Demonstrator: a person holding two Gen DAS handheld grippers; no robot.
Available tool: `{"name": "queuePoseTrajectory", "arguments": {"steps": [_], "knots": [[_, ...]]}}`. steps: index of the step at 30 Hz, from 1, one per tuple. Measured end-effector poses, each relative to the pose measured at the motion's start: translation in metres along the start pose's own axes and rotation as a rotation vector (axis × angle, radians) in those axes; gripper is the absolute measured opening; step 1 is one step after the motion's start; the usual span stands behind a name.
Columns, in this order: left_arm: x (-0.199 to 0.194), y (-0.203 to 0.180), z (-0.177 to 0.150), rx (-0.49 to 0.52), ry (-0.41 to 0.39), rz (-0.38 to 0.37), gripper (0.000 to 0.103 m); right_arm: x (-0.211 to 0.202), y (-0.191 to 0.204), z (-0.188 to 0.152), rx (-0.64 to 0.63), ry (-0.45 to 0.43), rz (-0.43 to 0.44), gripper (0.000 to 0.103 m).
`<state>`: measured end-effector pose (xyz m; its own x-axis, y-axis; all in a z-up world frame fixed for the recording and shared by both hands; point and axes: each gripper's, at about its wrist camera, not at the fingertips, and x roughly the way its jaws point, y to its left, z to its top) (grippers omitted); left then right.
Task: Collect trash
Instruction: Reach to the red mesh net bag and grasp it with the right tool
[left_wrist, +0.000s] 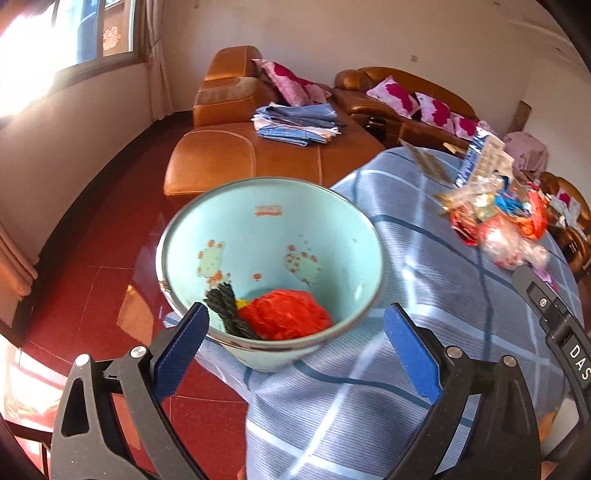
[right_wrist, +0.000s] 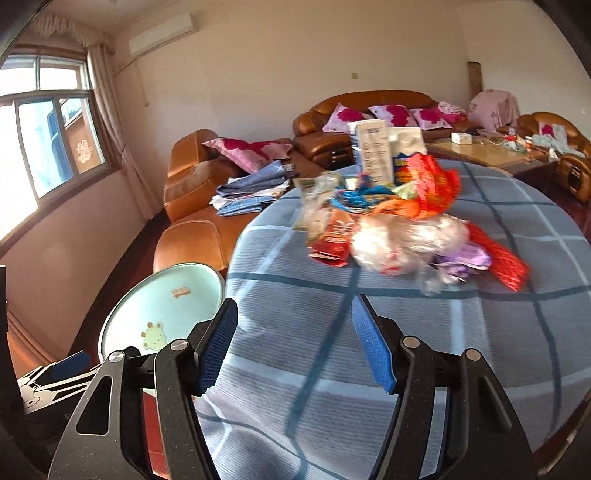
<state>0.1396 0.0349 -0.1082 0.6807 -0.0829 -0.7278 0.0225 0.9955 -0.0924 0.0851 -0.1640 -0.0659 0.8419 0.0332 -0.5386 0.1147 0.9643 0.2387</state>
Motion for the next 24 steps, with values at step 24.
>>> {"name": "queuePoseTrajectory", "arguments": {"steps": [24], "knots": [[0.014, -0.088, -0.01, 0.172, 0.037, -0.099, 0.092, -0.013, -0.164, 0.027, 0.157, 0.024, -0.212, 0.05]]}}
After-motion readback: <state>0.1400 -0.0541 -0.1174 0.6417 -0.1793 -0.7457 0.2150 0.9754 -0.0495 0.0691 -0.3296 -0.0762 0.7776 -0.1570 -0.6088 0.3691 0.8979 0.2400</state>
